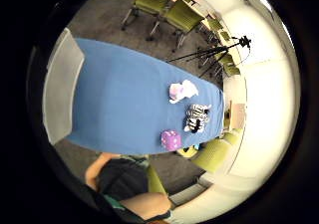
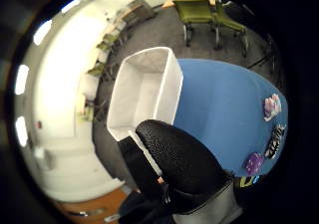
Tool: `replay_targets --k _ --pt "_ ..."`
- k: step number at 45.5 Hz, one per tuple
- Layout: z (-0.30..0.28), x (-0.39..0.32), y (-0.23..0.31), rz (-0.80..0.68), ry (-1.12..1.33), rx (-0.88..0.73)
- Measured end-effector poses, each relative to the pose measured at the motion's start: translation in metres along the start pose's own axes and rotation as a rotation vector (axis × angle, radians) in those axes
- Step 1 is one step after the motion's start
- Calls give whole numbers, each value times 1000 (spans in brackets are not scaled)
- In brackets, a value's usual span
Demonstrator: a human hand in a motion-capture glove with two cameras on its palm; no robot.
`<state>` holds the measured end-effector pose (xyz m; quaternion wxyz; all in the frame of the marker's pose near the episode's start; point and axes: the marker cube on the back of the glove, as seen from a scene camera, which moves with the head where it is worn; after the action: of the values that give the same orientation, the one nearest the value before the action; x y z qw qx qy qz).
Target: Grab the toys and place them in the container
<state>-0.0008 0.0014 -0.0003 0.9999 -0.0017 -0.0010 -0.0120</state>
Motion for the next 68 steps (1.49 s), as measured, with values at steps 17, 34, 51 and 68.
replay_targets --k 17,34,51,68 --pt "0 0 5 -16 12 12" --pt "-12 88 74 13 81 -30" --pt "31 221 158 213 5 25" --pt "161 230 185 185 9 -77"
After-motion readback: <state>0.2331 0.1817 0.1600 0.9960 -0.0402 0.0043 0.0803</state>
